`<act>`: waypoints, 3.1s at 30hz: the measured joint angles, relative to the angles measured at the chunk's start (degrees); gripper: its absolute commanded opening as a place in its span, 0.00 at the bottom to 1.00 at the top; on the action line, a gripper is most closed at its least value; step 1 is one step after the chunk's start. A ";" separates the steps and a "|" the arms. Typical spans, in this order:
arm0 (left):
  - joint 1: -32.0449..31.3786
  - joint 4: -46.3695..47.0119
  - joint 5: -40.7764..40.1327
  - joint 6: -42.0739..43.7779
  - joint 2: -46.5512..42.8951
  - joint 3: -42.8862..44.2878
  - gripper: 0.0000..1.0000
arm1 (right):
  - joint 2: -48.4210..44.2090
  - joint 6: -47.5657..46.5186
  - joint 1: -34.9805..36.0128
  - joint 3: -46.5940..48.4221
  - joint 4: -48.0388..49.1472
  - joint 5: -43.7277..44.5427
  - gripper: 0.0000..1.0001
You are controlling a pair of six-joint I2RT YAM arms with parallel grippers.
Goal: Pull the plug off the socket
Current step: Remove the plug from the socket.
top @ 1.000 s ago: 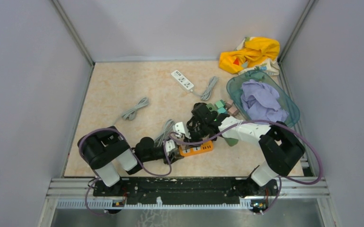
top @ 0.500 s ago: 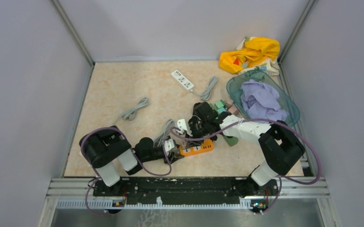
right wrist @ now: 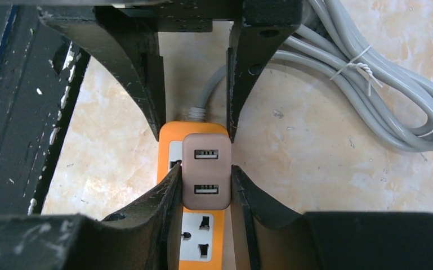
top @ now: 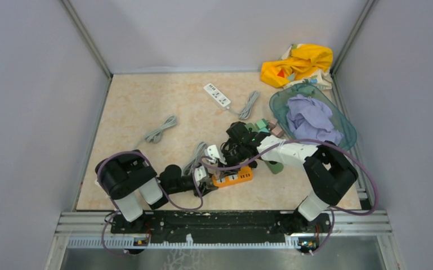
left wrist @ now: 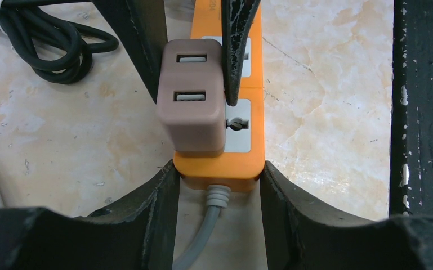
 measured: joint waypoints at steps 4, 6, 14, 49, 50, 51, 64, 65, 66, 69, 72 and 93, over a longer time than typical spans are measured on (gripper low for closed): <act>0.00 2.16 -0.07 -0.96 1.27 -0.28 0.64 | 0.39 1.57 0.02 0.42 0.22 0.37 0.01; 0.00 3.85 -0.07 -1.27 2.82 -0.20 0.68 | 0.52 1.99 0.11 0.42 0.48 0.31 0.01; 0.00 8.00 0.11 -2.12 7.02 0.37 0.44 | 1.07 2.58 1.38 0.42 1.99 -0.02 0.01; 0.00 8.28 1.27 -2.62 7.89 0.98 0.06 | -1.53 1.97 -0.55 -4.20 7.17 -3.19 0.00; 0.00 8.28 1.36 -2.64 7.87 0.98 0.06 | -1.53 3.19 -0.35 -4.20 7.78 -2.99 0.00; 0.00 8.28 1.40 -2.69 7.87 0.98 0.06 | -1.53 5.14 -0.11 -4.24 8.63 -2.64 0.00; 0.00 8.28 1.44 -3.67 7.82 0.63 0.06 | -1.90 8.41 -1.66 -4.50 8.81 -1.90 0.00; 0.00 8.28 1.42 -3.72 7.85 0.63 0.06 | -1.90 6.58 -1.84 -4.13 7.30 -2.21 0.00; -0.02 8.28 1.40 -3.74 7.89 0.63 0.06 | -1.90 5.03 -1.95 -3.93 6.21 -2.67 0.00; -0.28 8.28 1.40 -3.85 7.91 0.57 0.06 | -1.90 0.02 -2.21 -2.97 2.97 -4.90 0.00; -0.26 8.31 1.40 -3.85 7.89 0.55 0.06 | -1.90 -1.31 -1.86 -2.54 2.25 -5.62 0.00; -0.24 8.37 1.20 -4.09 7.82 0.33 0.06 | -1.97 4.92 -3.13 -1.73 2.21 -4.13 0.00</act>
